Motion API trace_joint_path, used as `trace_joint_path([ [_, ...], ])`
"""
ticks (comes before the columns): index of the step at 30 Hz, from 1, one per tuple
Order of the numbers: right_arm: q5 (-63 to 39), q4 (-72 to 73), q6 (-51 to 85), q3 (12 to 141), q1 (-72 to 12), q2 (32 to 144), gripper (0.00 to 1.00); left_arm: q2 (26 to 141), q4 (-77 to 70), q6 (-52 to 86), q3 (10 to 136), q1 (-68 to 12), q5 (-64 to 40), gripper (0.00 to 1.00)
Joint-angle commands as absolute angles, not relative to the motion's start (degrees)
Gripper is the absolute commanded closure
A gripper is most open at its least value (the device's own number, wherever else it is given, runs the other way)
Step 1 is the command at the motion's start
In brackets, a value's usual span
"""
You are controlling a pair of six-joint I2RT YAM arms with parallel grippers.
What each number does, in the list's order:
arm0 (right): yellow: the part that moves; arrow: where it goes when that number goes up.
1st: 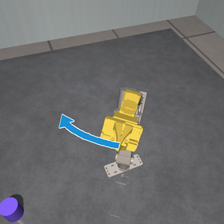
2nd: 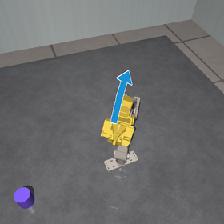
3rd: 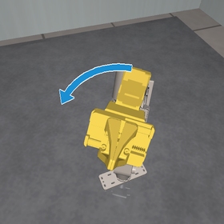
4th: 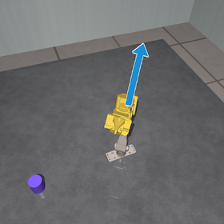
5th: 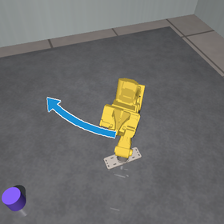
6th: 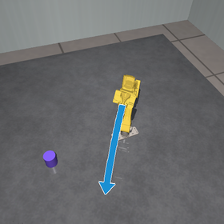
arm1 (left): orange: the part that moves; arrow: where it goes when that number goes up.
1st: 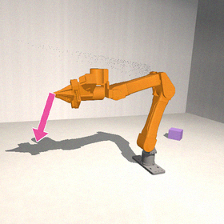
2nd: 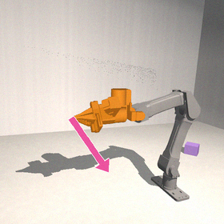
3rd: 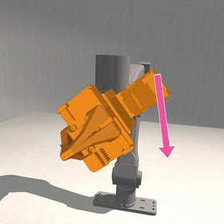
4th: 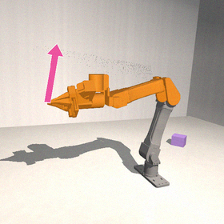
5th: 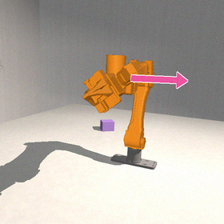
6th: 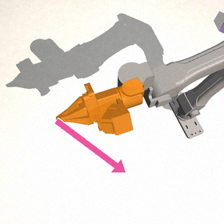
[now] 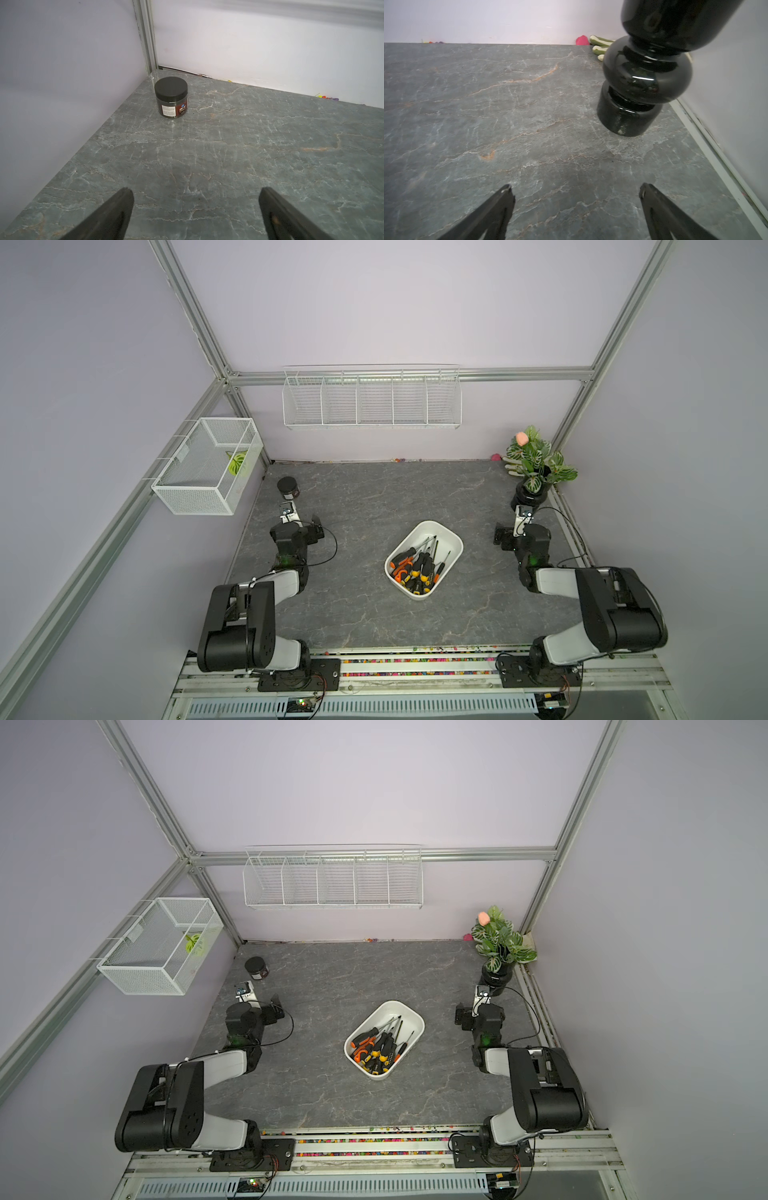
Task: Take out the screwdriver from the storage box
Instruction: Pick up the storage box at the center of the board.
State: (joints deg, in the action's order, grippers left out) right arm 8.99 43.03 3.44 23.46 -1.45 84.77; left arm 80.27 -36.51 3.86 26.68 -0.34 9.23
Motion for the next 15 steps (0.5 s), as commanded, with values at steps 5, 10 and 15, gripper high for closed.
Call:
trace_joint_path([
  [5,11.5,24.8,5.1,29.6,-1.6,75.4,0.01,72.0,-10.0,8.0,39.0,-1.2,15.1,0.00],
  [10,14.6,11.9,8.3,35.7,-3.8,72.7,0.01,68.3,1.7,11.2,45.4,-2.8,13.7,0.00],
  [15,9.4,-6.9,11.2,45.6,-5.5,73.9,0.01,65.9,7.9,13.3,48.5,-7.2,9.5,0.00],
])
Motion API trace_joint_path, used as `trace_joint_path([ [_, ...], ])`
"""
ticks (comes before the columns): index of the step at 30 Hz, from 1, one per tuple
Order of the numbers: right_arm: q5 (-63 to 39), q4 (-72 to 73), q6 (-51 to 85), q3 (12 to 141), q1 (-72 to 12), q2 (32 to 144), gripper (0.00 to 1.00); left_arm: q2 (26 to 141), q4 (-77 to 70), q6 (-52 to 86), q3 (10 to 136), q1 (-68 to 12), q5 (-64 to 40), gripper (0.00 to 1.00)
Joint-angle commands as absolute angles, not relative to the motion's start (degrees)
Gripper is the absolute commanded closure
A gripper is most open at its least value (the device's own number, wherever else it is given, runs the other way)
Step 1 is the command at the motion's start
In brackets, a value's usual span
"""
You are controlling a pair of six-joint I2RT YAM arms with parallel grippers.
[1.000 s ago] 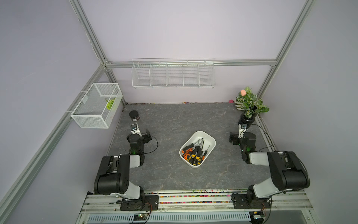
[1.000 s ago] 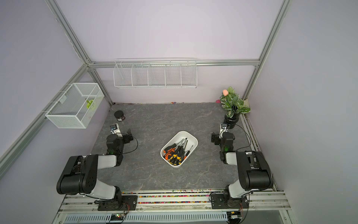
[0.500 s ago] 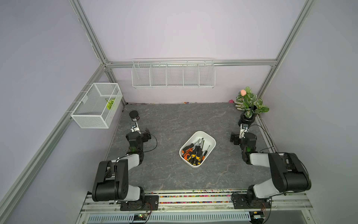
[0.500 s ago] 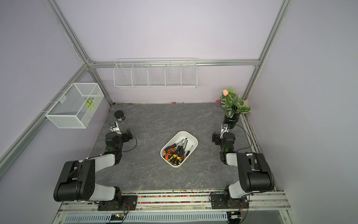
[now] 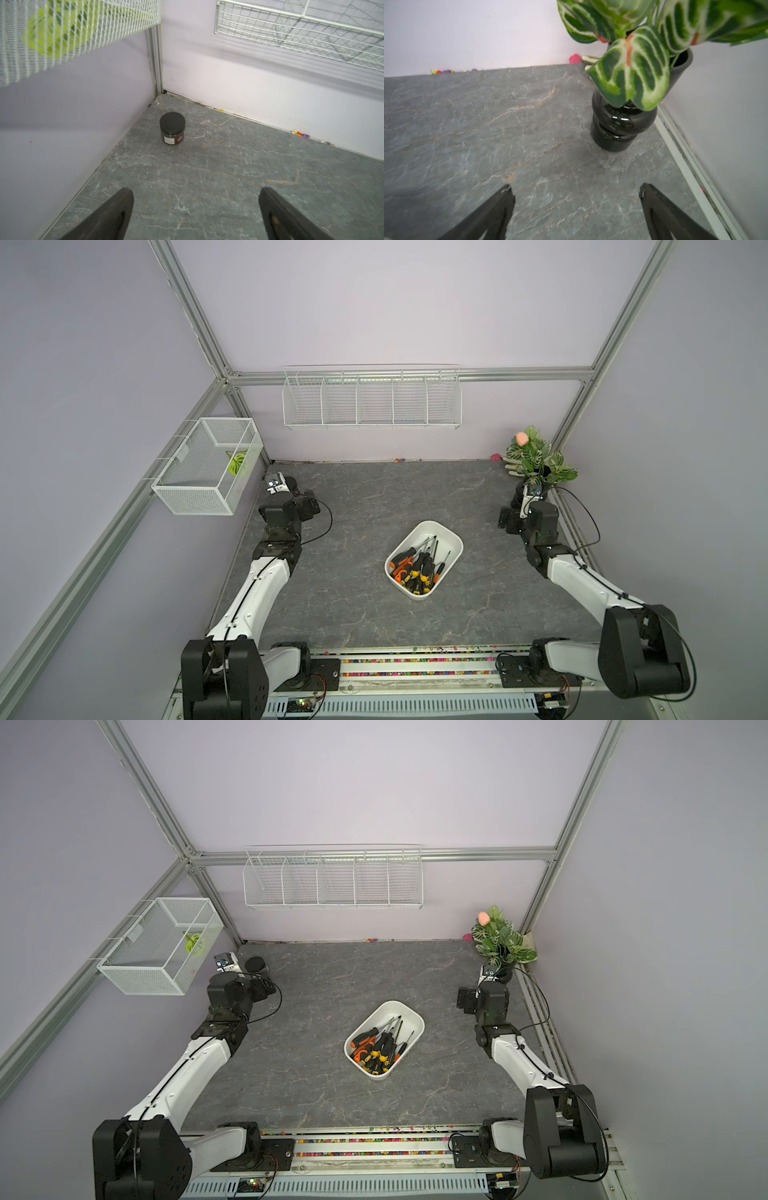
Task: Take out the screwdriver from the storage box
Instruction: Pick up the storage box at the center of the board.
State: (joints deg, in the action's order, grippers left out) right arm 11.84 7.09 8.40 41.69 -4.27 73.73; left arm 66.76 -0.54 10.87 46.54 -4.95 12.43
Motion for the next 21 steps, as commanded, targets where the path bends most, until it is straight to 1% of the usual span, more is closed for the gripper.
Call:
trace_joint_path([
  [1,8.7,-8.6,11.2,46.2,-6.6,74.0,0.01,65.8,9.6,14.2,49.3,-8.3,8.1,0.00],
  [5,6.4,-12.2,11.3,45.8,-10.3,72.2,0.01,66.0,14.4,17.7,50.5,-14.5,7.4,0.00],
  [12,-0.7,-17.1,11.9,43.1,-11.3,67.0,0.02,70.0,19.4,21.7,53.2,-26.0,8.5,0.00],
  [15,-2.2,-19.0,12.3,42.3,-12.2,65.3,0.03,73.3,20.1,22.3,55.0,-29.2,8.0,0.02],
  [21,-0.9,-21.2,12.7,41.3,-16.3,63.7,0.03,80.7,20.3,23.8,57.3,-33.5,7.0,0.04],
])
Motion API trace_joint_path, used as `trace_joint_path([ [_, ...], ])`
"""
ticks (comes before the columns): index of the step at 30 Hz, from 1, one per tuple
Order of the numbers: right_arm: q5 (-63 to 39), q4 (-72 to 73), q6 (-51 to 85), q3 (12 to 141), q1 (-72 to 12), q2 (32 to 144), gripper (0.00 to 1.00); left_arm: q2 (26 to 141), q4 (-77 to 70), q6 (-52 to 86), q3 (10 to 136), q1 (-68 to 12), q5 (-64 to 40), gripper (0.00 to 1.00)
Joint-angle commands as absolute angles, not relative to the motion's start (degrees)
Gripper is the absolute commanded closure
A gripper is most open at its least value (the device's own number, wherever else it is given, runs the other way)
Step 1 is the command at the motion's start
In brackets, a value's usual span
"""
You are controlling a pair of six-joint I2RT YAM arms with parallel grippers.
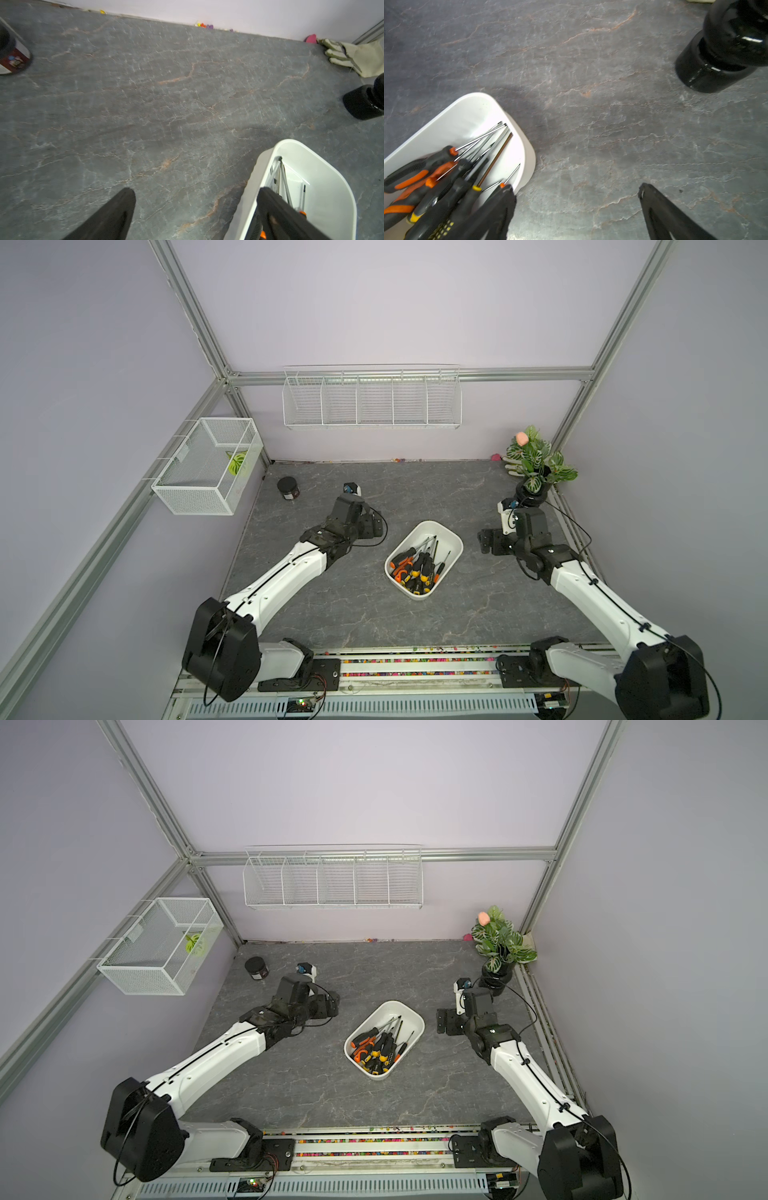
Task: Take out the screwdriver from the storage box
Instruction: Pick up the storage box at the center of the board.
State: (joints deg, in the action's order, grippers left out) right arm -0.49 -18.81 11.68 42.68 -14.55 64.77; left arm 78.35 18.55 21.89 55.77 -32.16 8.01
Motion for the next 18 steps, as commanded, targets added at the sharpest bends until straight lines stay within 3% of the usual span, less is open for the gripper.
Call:
trace_joint_path([
  [1,-0.4,-21.4,12.8,41.3,-17.2,63.5,0.03,81.4,20.2,24.2,57.4,-34.1,7.0,0.04],
  [8,3.6,-22.5,12.8,41.2,-23.2,62.7,0.04,86.3,18.7,26.3,58.3,-36.6,6.5,0.08],
  [18,2.6,-21.9,12.8,40.6,-23.9,63.6,0.04,95.6,20.0,26.9,63.5,-36.6,4.4,0.13],
])
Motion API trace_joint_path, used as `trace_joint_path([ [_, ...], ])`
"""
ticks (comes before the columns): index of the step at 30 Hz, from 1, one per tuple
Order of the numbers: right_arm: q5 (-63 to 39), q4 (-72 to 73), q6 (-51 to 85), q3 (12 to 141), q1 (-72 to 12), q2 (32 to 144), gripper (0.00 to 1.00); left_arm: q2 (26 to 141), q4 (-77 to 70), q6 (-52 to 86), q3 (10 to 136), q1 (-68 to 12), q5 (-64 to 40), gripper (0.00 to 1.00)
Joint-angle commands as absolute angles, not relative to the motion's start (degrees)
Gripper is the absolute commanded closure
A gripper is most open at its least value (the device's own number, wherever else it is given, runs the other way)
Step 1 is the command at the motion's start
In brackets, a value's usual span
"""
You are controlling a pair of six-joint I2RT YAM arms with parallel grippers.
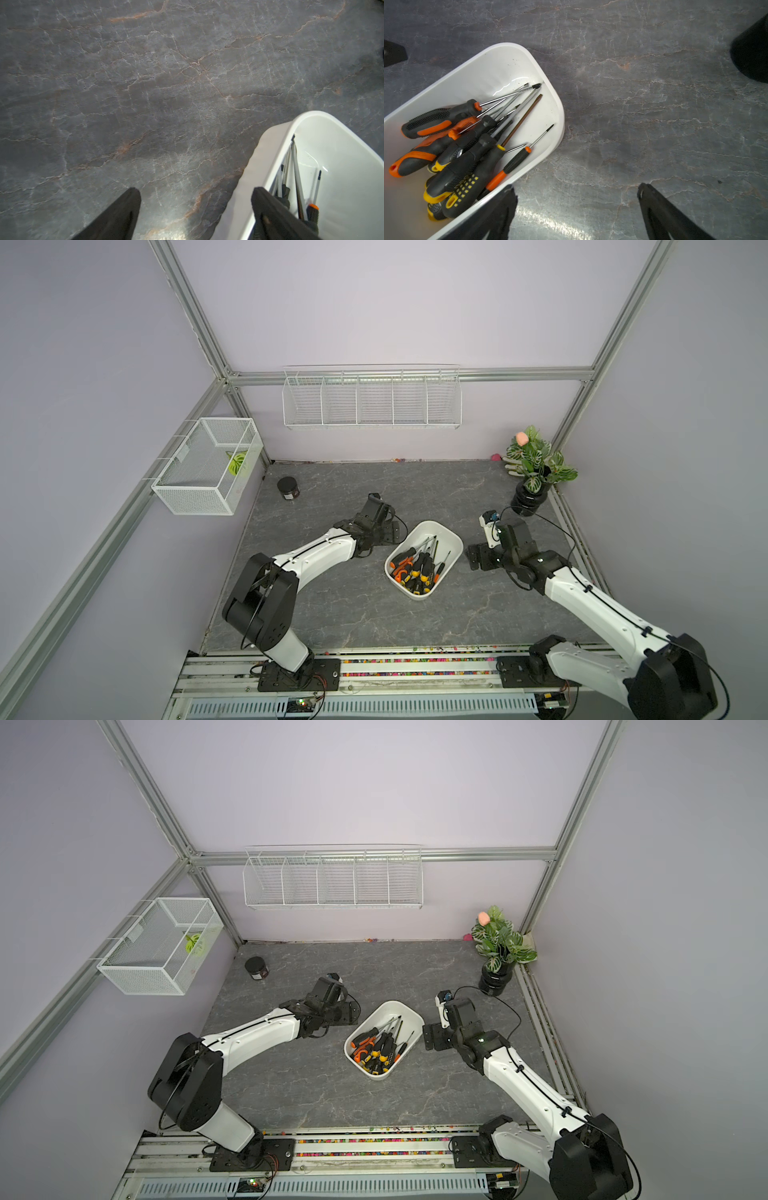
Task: Take out the screwdriver from the storage box
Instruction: Pick up the storage box at the center of the board.
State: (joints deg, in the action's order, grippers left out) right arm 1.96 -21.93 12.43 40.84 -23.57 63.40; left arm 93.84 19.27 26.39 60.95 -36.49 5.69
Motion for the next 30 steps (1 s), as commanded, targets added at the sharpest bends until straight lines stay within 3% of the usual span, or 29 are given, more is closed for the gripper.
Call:
trace_joint_path([
  [1,2.6,-21.9,12.8,40.6,-23.9,63.5,0.04,96.3,19.9,26.8,64.0,-36.6,3.9,0.14],
  [21,1.3,-21.0,13.4,39.6,-23.9,64.5,0.04,107.8,27.3,19.0,77.5,-42.8,-1.0,0.20],
  [25,1.4,-21.6,13.4,40.2,-23.9,64.3,0.04,110.8,29.6,18.8,80.7,-42.7,0.4,0.29],
  [30,1.6,-21.9,13.2,40.4,-23.8,64.3,0.05,113.1,31.1,20.2,83.2,-42.7,2.3,0.49],
])
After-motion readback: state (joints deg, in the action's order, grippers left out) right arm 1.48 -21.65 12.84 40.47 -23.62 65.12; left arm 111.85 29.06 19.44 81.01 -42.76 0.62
